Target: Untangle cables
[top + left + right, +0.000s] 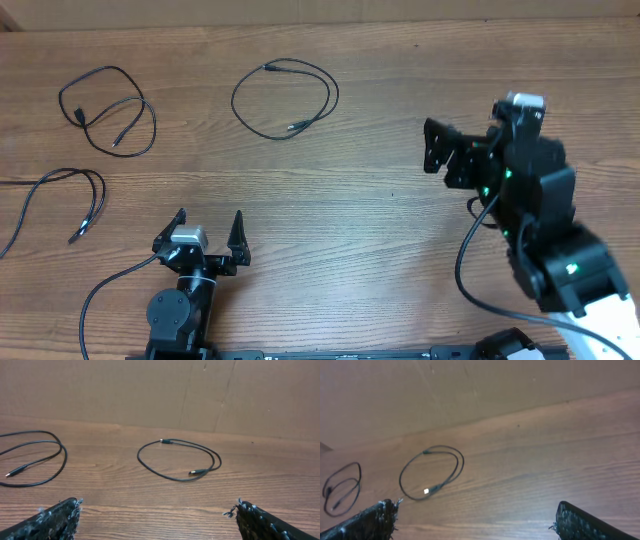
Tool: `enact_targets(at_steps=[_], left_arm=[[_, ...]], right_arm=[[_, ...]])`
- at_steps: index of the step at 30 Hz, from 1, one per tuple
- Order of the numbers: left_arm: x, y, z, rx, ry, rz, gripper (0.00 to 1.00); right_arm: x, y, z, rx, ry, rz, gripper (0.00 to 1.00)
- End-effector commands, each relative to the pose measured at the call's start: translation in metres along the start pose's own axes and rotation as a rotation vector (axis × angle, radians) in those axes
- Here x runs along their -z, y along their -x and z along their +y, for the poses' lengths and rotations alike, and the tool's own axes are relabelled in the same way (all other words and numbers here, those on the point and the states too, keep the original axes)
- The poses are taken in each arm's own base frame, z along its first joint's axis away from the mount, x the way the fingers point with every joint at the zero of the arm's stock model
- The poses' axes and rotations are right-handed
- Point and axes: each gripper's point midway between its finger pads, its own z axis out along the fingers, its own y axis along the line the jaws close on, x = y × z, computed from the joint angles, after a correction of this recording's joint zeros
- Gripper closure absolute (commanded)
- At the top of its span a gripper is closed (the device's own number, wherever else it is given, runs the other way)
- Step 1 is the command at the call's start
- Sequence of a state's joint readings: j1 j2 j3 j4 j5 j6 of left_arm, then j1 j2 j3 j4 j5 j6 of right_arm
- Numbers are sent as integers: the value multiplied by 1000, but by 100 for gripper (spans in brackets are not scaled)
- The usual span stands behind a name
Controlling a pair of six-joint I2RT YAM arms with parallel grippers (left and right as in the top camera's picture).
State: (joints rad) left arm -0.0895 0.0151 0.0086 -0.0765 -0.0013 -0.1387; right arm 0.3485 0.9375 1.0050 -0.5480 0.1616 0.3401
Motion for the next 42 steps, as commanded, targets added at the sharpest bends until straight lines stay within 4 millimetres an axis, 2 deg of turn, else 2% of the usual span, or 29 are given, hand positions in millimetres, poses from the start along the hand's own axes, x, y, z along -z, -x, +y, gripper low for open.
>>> enact_targets(at_steps=[1, 9, 13, 14, 15, 17, 24, 32, 38, 42], left_arm=[[0, 1, 3, -19, 12, -7, 0], [0, 1, 3, -19, 12, -7, 0], [0, 1, 3, -19, 12, -7, 0], [0, 1, 3, -19, 12, -7, 0], [0, 1, 3, -19, 12, -7, 0], [0, 1, 3, -19, 12, -7, 0], [0, 1, 3, -19, 12, -7, 1], [0, 1, 3, -19, 12, -7, 0], [0, 1, 3, -19, 12, -7, 0], [0, 1, 3, -19, 12, -7, 1]], right_arm=[[5, -9, -6, -6, 16, -57, 0], [4, -41, -20, -32, 82, -210, 0], [-2, -69, -31, -30, 78, -201, 0], [-6, -86, -38, -26, 66, -174, 0], [-8, -95, -41, -24, 61, -163, 0], [-9, -102, -46, -25, 55, -171, 0], [-4, -102, -49, -49, 108, -307, 0], [10, -114, -55, -70, 167, -437, 0], [18, -110, -53, -73, 188, -464, 0], [20, -115, -55, -69, 188, -448, 0]])
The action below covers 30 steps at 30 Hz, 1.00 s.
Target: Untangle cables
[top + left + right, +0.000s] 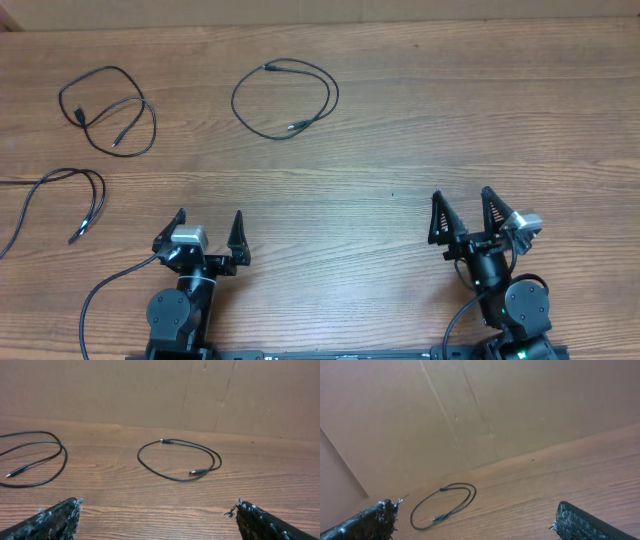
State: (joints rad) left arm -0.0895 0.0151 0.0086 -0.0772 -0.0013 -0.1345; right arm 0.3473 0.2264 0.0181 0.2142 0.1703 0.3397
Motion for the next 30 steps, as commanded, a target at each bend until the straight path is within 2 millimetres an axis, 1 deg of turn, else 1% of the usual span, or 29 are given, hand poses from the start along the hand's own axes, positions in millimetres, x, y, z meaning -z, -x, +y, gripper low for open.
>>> enact_targets(at_steps=[1, 9, 17, 24, 30], left_arm=[[0, 1, 3, -15, 12, -8, 0], [0, 1, 3, -15, 12, -8, 0], [0, 1, 3, -15, 12, -8, 0], [0, 1, 3, -15, 12, -8, 0], [0, 1, 3, -15, 12, -8, 0]], right_arm=[[4, -2, -1, 1, 4, 1, 0], [14, -3, -7, 3, -11, 1, 0], [15, -15, -19, 12, -56, 51, 0], [14, -14, -20, 12, -62, 45, 0], [15, -9, -32, 14, -108, 25, 0]])
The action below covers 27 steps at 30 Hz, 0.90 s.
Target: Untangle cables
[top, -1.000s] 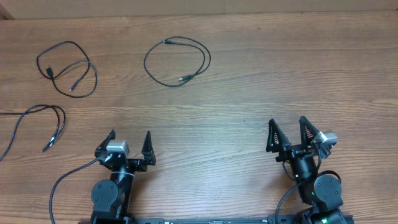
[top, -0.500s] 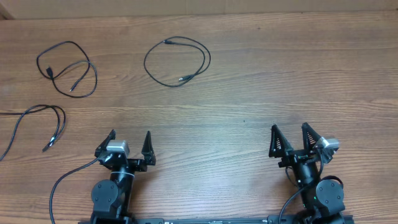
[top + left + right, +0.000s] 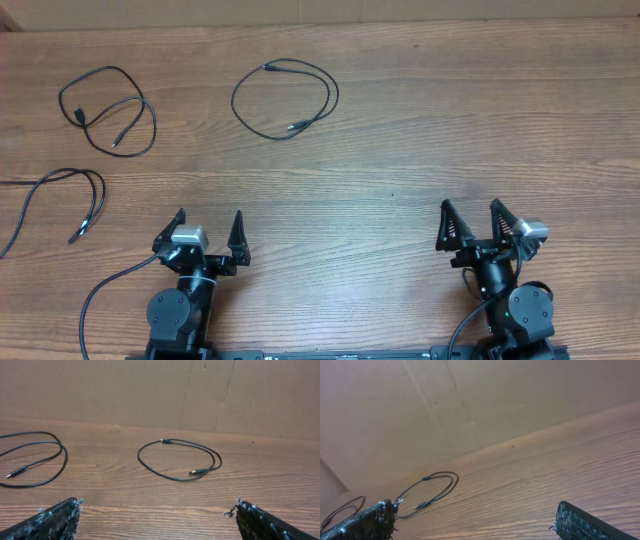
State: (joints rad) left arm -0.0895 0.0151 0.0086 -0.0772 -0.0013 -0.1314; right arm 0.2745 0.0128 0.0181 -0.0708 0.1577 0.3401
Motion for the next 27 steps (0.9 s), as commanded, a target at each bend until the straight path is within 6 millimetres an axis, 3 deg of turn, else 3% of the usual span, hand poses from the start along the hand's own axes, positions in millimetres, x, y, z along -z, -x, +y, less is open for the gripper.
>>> enact_targets(at_steps=[1, 4, 8, 27], left_arm=[[0, 1, 3, -12, 12, -8, 0], [0, 1, 3, -12, 12, -8, 0], [0, 1, 3, -12, 12, -8, 0], [0, 1, 3, -12, 12, -8, 0]], right_arm=[[0, 3, -11, 1, -38, -20, 0], [0, 6, -19, 28, -66, -29, 0], [-1, -2, -10, 164, 5, 14, 0], [-1, 1, -18, 160, -25, 6, 0]])
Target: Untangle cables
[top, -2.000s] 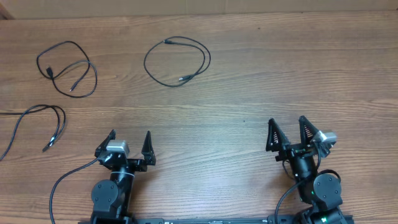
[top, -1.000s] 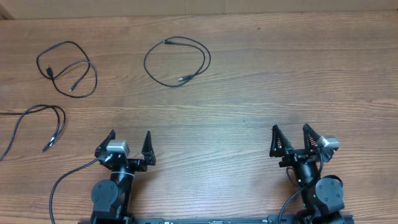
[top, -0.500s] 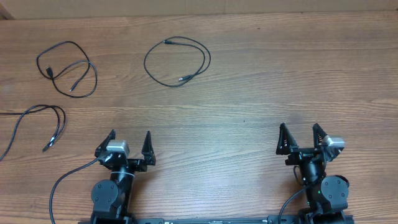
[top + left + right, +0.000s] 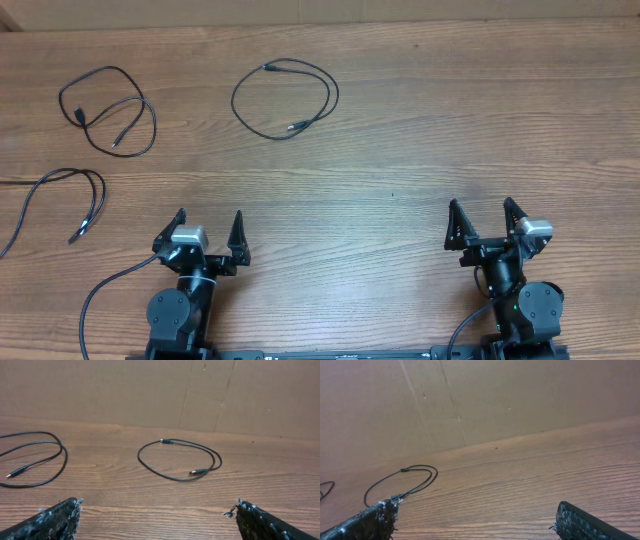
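Observation:
Three black cables lie apart on the wooden table. One looped cable (image 4: 284, 96) rests at the top centre, also seen as a loop (image 4: 180, 460) in the left wrist view and a loop (image 4: 402, 485) in the right wrist view. A second coiled cable (image 4: 108, 108) sits at the top left. A third cable (image 4: 55, 205) trails off the left edge. My left gripper (image 4: 208, 228) stands open at the near left, empty. My right gripper (image 4: 482, 220) stands open at the near right, empty.
A brown cardboard wall (image 4: 160, 390) runs along the table's far edge. Bare wood (image 4: 400, 130) spans the middle and right of the table. Each arm's base sits at the near edge.
My right gripper has shifted slightly right and nearer the front edge, and its view has levelled toward the back wall. The left gripper and all cables have not moved.
My right arm was raised over the right side of the table, gripper open. Then it stood low at the near right edge. It has since settled further right into place. The left arm and the three cables stayed where they were throughout.

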Tool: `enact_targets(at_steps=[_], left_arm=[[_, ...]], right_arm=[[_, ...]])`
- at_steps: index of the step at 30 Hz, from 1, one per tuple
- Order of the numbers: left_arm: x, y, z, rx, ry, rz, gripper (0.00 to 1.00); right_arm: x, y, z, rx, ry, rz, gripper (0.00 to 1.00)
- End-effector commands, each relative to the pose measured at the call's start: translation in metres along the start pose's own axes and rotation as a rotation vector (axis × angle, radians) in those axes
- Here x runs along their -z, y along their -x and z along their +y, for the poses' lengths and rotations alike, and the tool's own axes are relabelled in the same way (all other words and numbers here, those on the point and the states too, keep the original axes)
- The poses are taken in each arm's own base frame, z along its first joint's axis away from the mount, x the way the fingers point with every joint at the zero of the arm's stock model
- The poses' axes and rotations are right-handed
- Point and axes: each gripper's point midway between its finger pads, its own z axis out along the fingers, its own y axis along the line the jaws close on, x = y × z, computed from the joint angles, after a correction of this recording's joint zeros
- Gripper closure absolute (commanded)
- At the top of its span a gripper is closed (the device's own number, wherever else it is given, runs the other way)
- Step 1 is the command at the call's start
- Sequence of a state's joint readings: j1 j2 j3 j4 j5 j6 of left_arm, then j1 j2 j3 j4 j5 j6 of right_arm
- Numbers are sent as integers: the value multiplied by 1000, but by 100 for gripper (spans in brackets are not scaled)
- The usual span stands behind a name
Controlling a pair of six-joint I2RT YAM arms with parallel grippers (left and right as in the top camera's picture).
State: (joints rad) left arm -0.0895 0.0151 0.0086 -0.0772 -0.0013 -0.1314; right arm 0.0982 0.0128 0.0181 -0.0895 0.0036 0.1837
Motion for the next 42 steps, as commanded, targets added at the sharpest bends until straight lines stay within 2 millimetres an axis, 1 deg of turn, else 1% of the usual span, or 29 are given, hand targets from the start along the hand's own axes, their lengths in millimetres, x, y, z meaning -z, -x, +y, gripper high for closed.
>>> enact_targets(at_steps=[1, 5, 11, 15, 42], left_arm=[[0, 1, 3, -12, 12, -8, 0], [0, 1, 3, -12, 12, -8, 0], [0, 1, 3, -12, 12, -8, 0], [0, 1, 3, -12, 12, -8, 0], [0, 1, 3, -12, 12, -8, 0]], right_arm=[[0, -1, -1, 6, 1, -5, 0], [0, 0, -7, 5, -25, -11, 0], [2, 7, -31, 2, -122, -36, 0], [3, 9, -39, 1, -155, -45, 0], [4, 9, -40, 1, -158, -45, 0]])
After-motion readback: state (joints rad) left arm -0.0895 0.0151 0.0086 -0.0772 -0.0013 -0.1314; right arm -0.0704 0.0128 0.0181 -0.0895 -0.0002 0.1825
